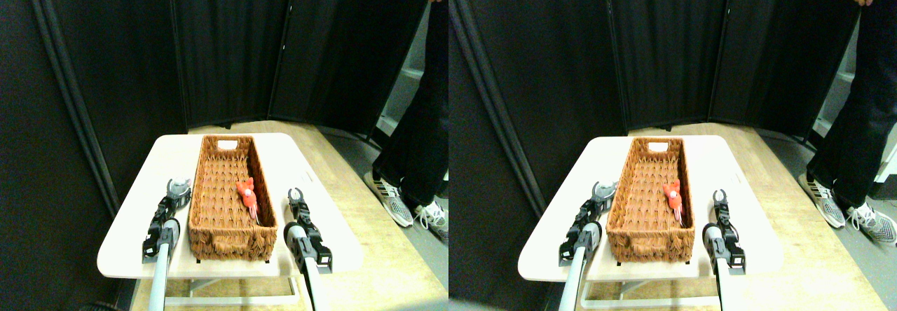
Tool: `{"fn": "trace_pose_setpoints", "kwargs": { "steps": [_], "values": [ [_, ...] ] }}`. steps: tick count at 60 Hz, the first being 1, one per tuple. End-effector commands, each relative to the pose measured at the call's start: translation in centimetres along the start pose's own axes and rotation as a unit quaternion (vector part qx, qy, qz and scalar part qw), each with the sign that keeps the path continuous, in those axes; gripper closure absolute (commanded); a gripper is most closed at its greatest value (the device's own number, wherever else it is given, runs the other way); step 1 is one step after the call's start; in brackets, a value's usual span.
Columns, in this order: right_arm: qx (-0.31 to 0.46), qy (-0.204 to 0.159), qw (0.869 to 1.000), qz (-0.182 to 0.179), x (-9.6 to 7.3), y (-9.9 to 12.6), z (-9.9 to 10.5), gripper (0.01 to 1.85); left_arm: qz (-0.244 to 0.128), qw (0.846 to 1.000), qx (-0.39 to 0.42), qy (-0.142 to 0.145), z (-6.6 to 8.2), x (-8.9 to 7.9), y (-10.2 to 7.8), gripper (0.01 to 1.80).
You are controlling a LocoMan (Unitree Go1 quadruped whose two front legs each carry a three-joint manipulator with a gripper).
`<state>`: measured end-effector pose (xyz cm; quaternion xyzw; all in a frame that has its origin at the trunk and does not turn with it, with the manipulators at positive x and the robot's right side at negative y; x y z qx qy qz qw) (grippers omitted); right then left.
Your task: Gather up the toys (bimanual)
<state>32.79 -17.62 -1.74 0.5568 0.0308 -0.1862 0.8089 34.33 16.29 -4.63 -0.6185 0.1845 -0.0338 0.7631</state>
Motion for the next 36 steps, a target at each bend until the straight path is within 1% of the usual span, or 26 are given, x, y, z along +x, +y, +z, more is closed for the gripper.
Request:
{"fn": "trace_pose_setpoints", "kwargs": {
  "steps": [1, 2, 3, 4, 6, 9, 10, 17, 20, 22, 24, 25, 26, 28, 30, 33, 36],
  "values": [
    [0.011, -0.007, 1.000, 0.019, -0.3, 0.9, 0.4, 1.85, -0.012, 0.997, 0.071, -0.033, 0.1, 0.1, 0.2, 1.66],
    [0.004, -0.008, 1.000, 0.021, -0.3, 0.9, 0.5, 1.85, -0.015, 0.996, 0.082, -0.033, 0.1, 0.0, 0.1, 1.75],
    [0.004, -0.008, 1.000, 0.021, -0.3, 0.9, 0.5, 1.85, -0.015, 0.996, 0.082, -0.033, 0.1, 0.0, 0.1, 1.75],
    [-0.005, -0.008, 1.000, 0.024, -0.3, 0.9, 0.5, 1.85, -0.019, 0.995, 0.091, -0.031, 0.1, -0.1, 0.0, 1.80],
    [0.000, -0.008, 1.000, 0.022, -0.3, 0.8, 0.5, 1.85, -0.022, 0.994, 0.108, -0.028, 0.0, -0.3, -0.3, 1.80],
    [0.002, -0.011, 1.000, 0.019, -0.4, 0.9, 0.5, 1.85, -0.028, 0.994, 0.099, -0.022, 0.0, -0.4, -0.7, 1.80],
    [0.009, -0.011, 1.000, 0.018, -0.4, 0.9, 0.5, 1.85, -0.040, 0.994, 0.097, -0.015, 0.2, -0.4, -1.1, 1.80],
    [0.015, -0.010, 1.000, 0.020, -0.5, 0.8, 0.5, 1.85, -0.044, 0.993, 0.106, -0.010, 0.4, -0.9, -2.4, 1.80],
    [0.010, -0.013, 1.000, 0.017, -0.5, 0.8, 0.5, 1.85, -0.052, 0.992, 0.115, -0.008, 0.4, -1.0, -2.8, 1.80],
    [0.007, -0.013, 1.000, 0.027, -0.5, 0.8, 0.5, 1.85, -0.055, 0.990, 0.130, -0.008, 0.4, -1.2, -3.4, 1.80],
    [0.003, -0.017, 1.000, 0.025, -0.5, 0.7, 0.5, 1.85, -0.058, 0.988, 0.142, -0.003, 0.5, -1.4, -3.9, 1.80],
    [0.002, -0.013, 0.999, 0.034, -0.5, 0.7, 0.5, 1.85, -0.062, 0.987, 0.149, -0.002, 0.4, -1.5, -4.2, 1.80],
    [0.002, -0.013, 0.999, 0.036, -0.5, 0.7, 0.5, 1.85, -0.063, 0.986, 0.151, -0.002, 0.4, -1.6, -4.4, 1.80],
    [-0.002, -0.020, 0.999, 0.031, -0.5, 0.7, 0.5, 1.85, -0.067, 0.986, 0.154, 0.002, 0.4, -1.8, -5.1, 1.80],
    [-0.001, -0.021, 0.999, 0.032, -0.5, 0.7, 0.5, 1.85, -0.069, 0.985, 0.156, 0.004, 0.4, -1.8, -5.2, 1.80],
    [0.004, -0.019, 0.999, 0.031, -0.4, 0.6, 0.5, 1.85, -0.073, 0.984, 0.163, 0.009, 0.4, -2.1, -6.4, 1.80],
    [0.006, -0.019, 0.999, 0.032, -0.4, 0.6, 0.5, 1.85, -0.076, 0.983, 0.169, 0.010, 0.4, -2.2, -6.9, 1.80]
  ]
}}
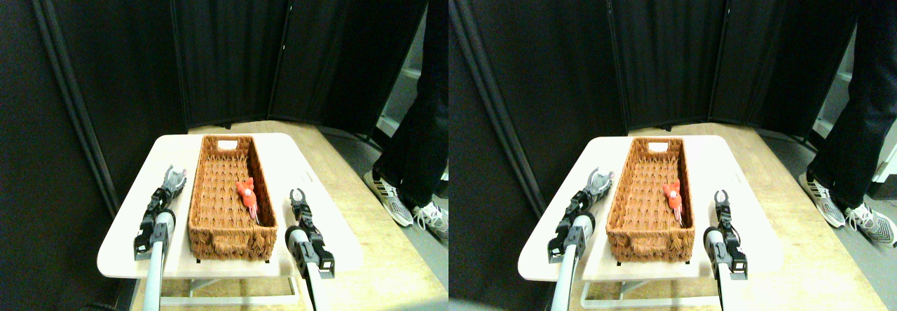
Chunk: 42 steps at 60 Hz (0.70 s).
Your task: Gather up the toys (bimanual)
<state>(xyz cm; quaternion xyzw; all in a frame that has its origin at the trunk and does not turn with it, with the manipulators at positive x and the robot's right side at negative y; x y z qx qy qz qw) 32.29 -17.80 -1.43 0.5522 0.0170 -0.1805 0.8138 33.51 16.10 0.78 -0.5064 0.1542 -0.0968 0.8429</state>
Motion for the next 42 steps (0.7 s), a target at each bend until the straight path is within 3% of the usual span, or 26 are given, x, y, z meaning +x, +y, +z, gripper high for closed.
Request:
{"fn": "trace_pose_setpoints", "kwargs": {
  "steps": [1, 9, 32, 42],
  "values": [
    [0.011, -0.005, 1.000, 0.023, 0.1, 0.5, 0.1, 1.85, -0.036, 0.999, 0.032, 0.002, 0.5, -0.1, -2.1, 1.80],
    [0.013, -0.008, 1.000, 0.021, 0.1, 0.4, 0.2, 1.85, -0.055, 0.998, 0.035, 0.010, 0.6, -0.1, -3.6, 1.80],
    [0.035, -0.010, 0.999, 0.020, 0.0, 0.2, 0.3, 1.85, -0.112, 0.992, 0.044, 0.038, -1.2, 0.5, -9.9, 1.80],
    [0.034, -0.016, 0.999, 0.015, -0.3, 0.2, 0.4, 1.85, -0.139, 0.988, 0.032, 0.060, -3.0, 1.2, -12.5, 1.80]
  ]
}}
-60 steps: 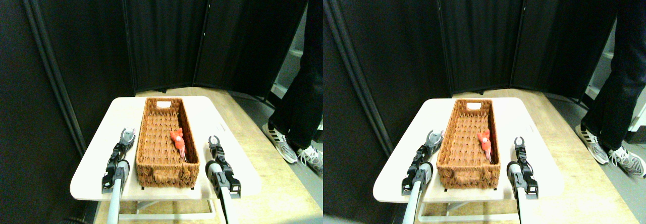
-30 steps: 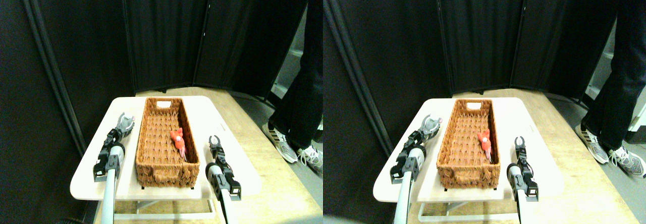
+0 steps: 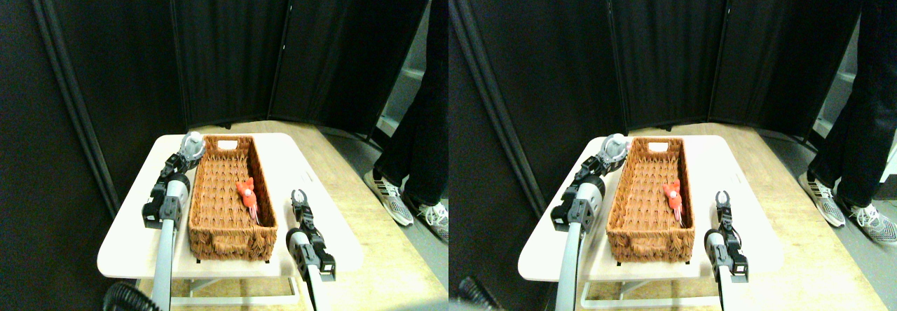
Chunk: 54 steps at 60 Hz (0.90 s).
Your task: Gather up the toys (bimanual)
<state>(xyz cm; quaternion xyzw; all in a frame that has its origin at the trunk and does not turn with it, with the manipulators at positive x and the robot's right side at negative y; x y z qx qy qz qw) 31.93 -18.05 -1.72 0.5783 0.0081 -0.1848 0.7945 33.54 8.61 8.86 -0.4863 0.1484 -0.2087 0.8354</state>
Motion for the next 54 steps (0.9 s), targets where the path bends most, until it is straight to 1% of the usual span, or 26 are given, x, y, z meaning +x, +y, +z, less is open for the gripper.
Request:
{"fn": "trace_pose_setpoints", "kwargs": {
  "steps": [1, 5, 7, 9, 12, 16, 18, 20, 21, 23, 25, 26, 27, 28, 30, 32, 34, 35, 40, 42, 45, 48, 50, 51, 52, 54],
  "values": [
    [0.000, -0.011, 1.000, 0.018, -0.1, 0.7, 0.2, 1.85, -0.048, 0.999, 0.002, 0.004, -0.5, 0.7, -2.1, 1.80],
    [0.006, -0.007, 1.000, 0.020, -0.2, 0.7, 0.3, 1.85, -0.052, 0.999, -0.002, 0.003, -1.5, 1.2, -3.0, 1.80],
    [0.005, -0.007, 1.000, 0.021, -0.3, 0.7, 0.3, 1.85, -0.054, 0.999, -0.003, 0.004, -1.6, 1.3, -3.2, 1.80],
    [-0.002, -0.010, 1.000, 0.023, -0.4, 0.7, 0.4, 1.85, -0.069, 0.997, -0.011, 0.015, -2.5, 1.7, -3.8, 1.80],
    [-0.001, -0.010, 1.000, 0.023, -0.4, 0.6, 0.5, 1.85, -0.070, 0.997, -0.020, 0.019, -3.0, 1.9, -4.1, 1.80],
    [-0.008, -0.015, 1.000, 0.025, -0.6, 0.6, 0.6, 1.85, -0.069, 0.997, -0.027, 0.027, -3.9, 2.4, -3.8, 1.80],
    [-0.010, -0.017, 1.000, 0.023, -0.6, 0.7, 0.6, 1.85, -0.069, 0.997, -0.026, 0.027, -4.0, 2.4, -3.7, 1.80],
    [-0.010, -0.013, 1.000, 0.026, -0.6, 0.7, 0.8, 1.85, -0.056, 0.997, -0.034, 0.028, -4.3, 2.4, -3.3, 1.80],
    [-0.010, -0.013, 1.000, 0.026, -0.6, 0.7, 0.8, 1.85, -0.056, 0.997, -0.034, 0.028, -4.3, 2.4, -3.3, 1.80],
    [-0.013, -0.012, 0.999, 0.031, -0.6, 0.6, 0.9, 1.85, -0.041, 0.997, -0.054, 0.030, -4.4, 2.3, -2.9, 1.80],
    [-0.014, -0.014, 0.999, 0.028, -0.6, 0.6, 0.9, 1.85, -0.034, 0.996, -0.071, 0.035, -4.5, 2.2, -2.8, 1.80],
    [-0.014, -0.014, 0.999, 0.028, -0.6, 0.6, 0.9, 1.85, -0.032, 0.996, -0.076, 0.037, -4.5, 2.2, -2.8, 1.76],
    [-0.012, -0.011, 0.999, 0.029, -0.5, 0.6, 1.0, 1.85, -0.028, 0.995, -0.084, 0.041, -4.5, 2.1, -2.8, 1.65],
    [-0.011, -0.010, 0.999, 0.030, -0.4, 0.6, 1.0, 1.85, -0.025, 0.995, -0.090, 0.042, -4.5, 2.0, -2.8, 1.60],
    [-0.009, -0.011, 1.000, 0.027, -0.4, 0.6, 1.1, 1.85, -0.015, 0.991, -0.127, 0.048, -4.5, 1.9, -2.8, 1.41],
    [-0.009, -0.013, 1.000, 0.025, -0.4, 0.6, 1.1, 1.85, -0.013, 0.989, -0.138, 0.050, -4.5, 1.8, -2.8, 1.37],
    [-0.007, -0.012, 1.000, 0.025, -0.3, 0.6, 1.1, 1.85, -0.013, 0.988, -0.148, 0.050, -4.3, 1.7, -2.8, 1.16],
    [-0.007, -0.012, 1.000, 0.025, -0.3, 0.6, 1.1, 1.85, -0.013, 0.988, -0.148, 0.050, -4.3, 1.7, -2.8, 1.16],
    [-0.009, -0.010, 1.000, 0.023, -0.2, 0.6, 1.0, 1.85, -0.011, 0.990, -0.134, 0.047, -4.2, 1.4, -2.9, 0.89],
    [-0.007, -0.009, 1.000, 0.022, -0.3, 0.7, 0.9, 1.85, -0.007, 0.990, -0.132, 0.048, -4.1, 1.2, -2.9, 0.85],
    [-0.004, -0.008, 1.000, 0.024, -0.4, 0.7, 0.8, 1.85, -0.005, 0.990, -0.131, 0.049, -3.9, 1.1, -2.8, 0.85],
    [0.001, -0.007, 1.000, 0.025, -0.4, 0.7, 0.7, 1.85, -0.014, 0.989, -0.141, 0.053, -3.2, 1.0, -2.5, 0.98],
    [0.003, -0.004, 1.000, 0.026, -0.4, 0.6, 0.7, 1.85, -0.021, 0.988, -0.145, 0.055, -2.4, 0.9, -2.0, 1.09],
    [0.003, -0.004, 1.000, 0.026, -0.4, 0.6, 0.7, 1.85, -0.021, 0.988, -0.145, 0.055, -2.4, 0.9, -2.0, 1.09],
    [0.004, -0.004, 1.000, 0.026, -0.3, 0.6, 0.7, 1.85, -0.019, 0.988, -0.143, 0.054, -2.3, 0.8, -1.9, 1.11],
    [0.000, -0.007, 1.000, 0.021, -0.4, 0.5, 0.8, 1.85, -0.014, 0.989, -0.139, 0.045, -1.5, 0.3, -1.4, 1.21]
  ]
}}
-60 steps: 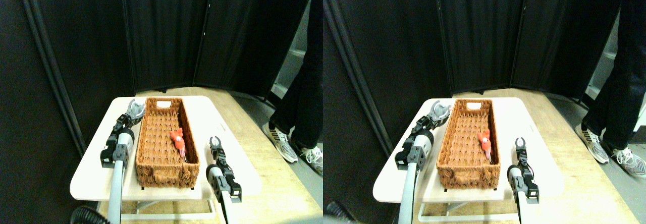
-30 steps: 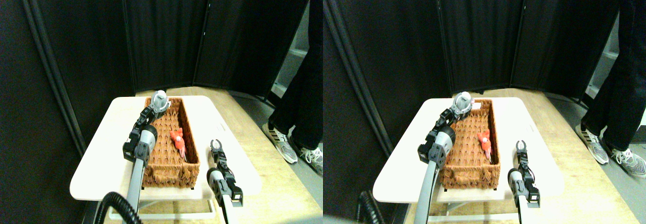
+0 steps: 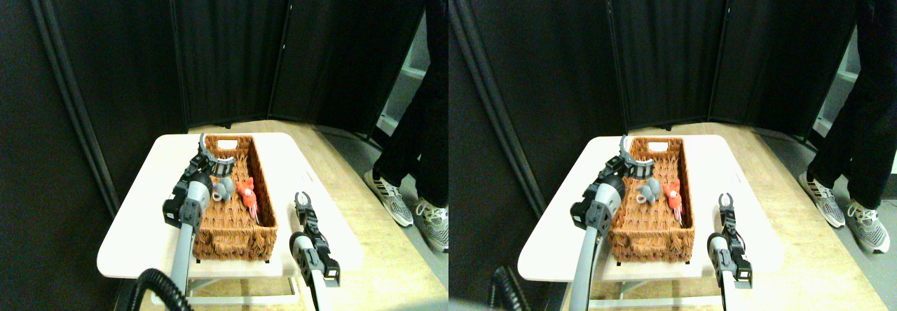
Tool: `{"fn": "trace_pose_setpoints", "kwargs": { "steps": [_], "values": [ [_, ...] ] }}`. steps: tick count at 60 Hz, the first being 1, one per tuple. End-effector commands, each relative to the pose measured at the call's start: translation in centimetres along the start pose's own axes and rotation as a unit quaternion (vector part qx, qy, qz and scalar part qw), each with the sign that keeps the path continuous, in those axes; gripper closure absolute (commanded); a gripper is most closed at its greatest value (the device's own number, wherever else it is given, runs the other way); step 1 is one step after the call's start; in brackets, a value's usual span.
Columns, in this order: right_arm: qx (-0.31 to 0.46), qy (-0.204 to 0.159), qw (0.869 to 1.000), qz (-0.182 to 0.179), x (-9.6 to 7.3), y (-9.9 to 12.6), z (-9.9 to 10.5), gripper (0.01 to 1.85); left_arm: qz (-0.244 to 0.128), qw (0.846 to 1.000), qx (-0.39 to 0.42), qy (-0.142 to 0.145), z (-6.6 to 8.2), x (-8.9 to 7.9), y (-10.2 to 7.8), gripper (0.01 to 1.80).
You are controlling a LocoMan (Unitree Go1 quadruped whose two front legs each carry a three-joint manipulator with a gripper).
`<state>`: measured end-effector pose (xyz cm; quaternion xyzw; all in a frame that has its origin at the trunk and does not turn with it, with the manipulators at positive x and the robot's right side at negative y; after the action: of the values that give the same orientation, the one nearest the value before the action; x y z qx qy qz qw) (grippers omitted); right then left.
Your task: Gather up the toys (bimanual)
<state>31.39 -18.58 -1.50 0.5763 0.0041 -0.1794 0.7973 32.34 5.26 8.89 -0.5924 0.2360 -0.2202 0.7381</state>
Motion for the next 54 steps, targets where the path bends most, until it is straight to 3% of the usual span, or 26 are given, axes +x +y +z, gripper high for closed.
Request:
{"fn": "trace_pose_setpoints", "kwargs": {
  "steps": [1, 9, 15, 27, 44, 54],
  "values": [
    [0.003, -0.007, 1.000, 0.013, 0.0, 0.5, 0.2, 1.85, -0.011, 0.999, 0.021, -0.027, 2.1, -0.8, -0.1, 1.24],
    [0.006, -0.014, 1.000, 0.005, 0.2, 0.2, 0.4, 1.85, 0.001, 0.998, 0.041, -0.041, 4.5, -2.4, 0.6, 1.30],
    [0.011, -0.016, 1.000, 0.007, 0.3, -0.2, 0.6, 1.85, 0.023, 0.994, 0.091, -0.051, 6.6, -4.3, 1.6, 1.45],
    [0.008, -0.023, 1.000, 0.005, 0.4, -0.6, 0.8, 1.85, 0.046, 0.983, 0.158, -0.076, 8.6, -6.9, 3.2, 1.51],
    [-0.010, -0.014, 1.000, 0.014, 0.0, -0.2, 0.7, 1.85, 0.058, 0.972, 0.199, -0.111, 8.7, -8.2, 7.0, 1.79],
    [-0.011, 0.000, 1.000, 0.022, -0.1, 0.3, 0.6, 1.85, 0.068, 0.970, 0.204, -0.115, 8.5, -7.9, 9.1, 1.80]
  ]
}}
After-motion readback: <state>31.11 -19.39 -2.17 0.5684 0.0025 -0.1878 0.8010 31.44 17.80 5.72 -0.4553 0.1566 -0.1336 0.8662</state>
